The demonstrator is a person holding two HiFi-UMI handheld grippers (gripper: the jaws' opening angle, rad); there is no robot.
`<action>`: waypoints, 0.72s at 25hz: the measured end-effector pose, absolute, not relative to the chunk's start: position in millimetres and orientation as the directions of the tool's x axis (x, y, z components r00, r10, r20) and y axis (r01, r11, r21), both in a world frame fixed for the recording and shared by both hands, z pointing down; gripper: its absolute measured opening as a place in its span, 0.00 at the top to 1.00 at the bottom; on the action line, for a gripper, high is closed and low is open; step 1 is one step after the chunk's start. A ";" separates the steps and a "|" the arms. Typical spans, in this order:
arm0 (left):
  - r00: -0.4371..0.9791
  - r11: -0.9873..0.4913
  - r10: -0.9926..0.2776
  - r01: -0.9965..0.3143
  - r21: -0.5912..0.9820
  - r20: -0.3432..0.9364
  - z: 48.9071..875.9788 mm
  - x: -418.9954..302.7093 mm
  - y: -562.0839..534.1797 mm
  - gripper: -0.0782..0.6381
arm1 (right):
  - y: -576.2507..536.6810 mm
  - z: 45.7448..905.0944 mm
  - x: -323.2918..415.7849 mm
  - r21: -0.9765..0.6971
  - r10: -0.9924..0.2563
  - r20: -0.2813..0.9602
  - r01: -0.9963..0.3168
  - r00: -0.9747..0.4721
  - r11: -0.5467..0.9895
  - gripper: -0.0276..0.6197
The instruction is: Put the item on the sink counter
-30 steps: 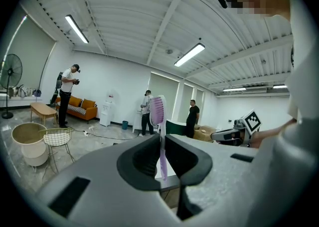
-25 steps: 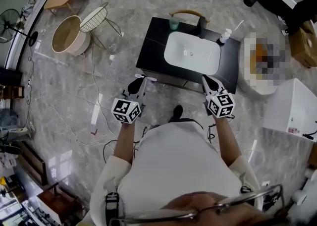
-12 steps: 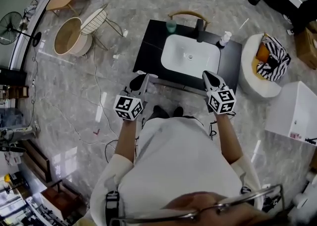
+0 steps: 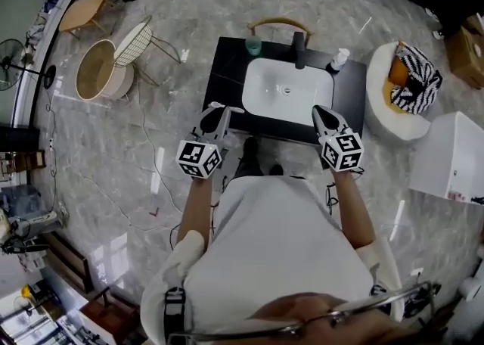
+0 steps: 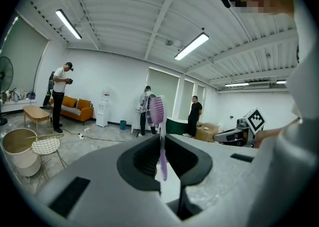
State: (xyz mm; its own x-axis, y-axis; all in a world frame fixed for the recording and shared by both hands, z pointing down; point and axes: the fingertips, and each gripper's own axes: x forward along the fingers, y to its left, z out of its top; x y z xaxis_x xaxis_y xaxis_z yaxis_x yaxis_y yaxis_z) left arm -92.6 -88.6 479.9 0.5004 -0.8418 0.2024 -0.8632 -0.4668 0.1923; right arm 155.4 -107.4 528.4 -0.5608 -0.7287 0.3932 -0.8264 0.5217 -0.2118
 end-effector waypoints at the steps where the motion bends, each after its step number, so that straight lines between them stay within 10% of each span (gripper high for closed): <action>1: 0.512 -0.478 -0.835 -0.857 0.193 0.203 480.7 -91.2 -97.0 0.84 | -112.2 529.6 156.3 -0.212 -0.731 0.401 -0.832 -0.552 0.513 0.95; 18: 0.679 -0.650 -0.688 -0.733 0.198 0.257 521.9 -108.8 -239.6 0.84 | -180.7 561.8 116.4 -0.211 -0.745 0.513 -0.904 -0.426 0.371 0.95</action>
State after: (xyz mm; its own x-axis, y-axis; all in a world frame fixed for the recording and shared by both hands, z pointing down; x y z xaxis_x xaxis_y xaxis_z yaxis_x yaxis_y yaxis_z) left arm -108.8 -239.6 521.9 0.6791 -0.6877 0.2567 -0.7334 -0.6502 0.1982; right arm 116.4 -180.7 561.8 -0.4261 -0.7454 0.5127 -0.9041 0.3714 -0.2115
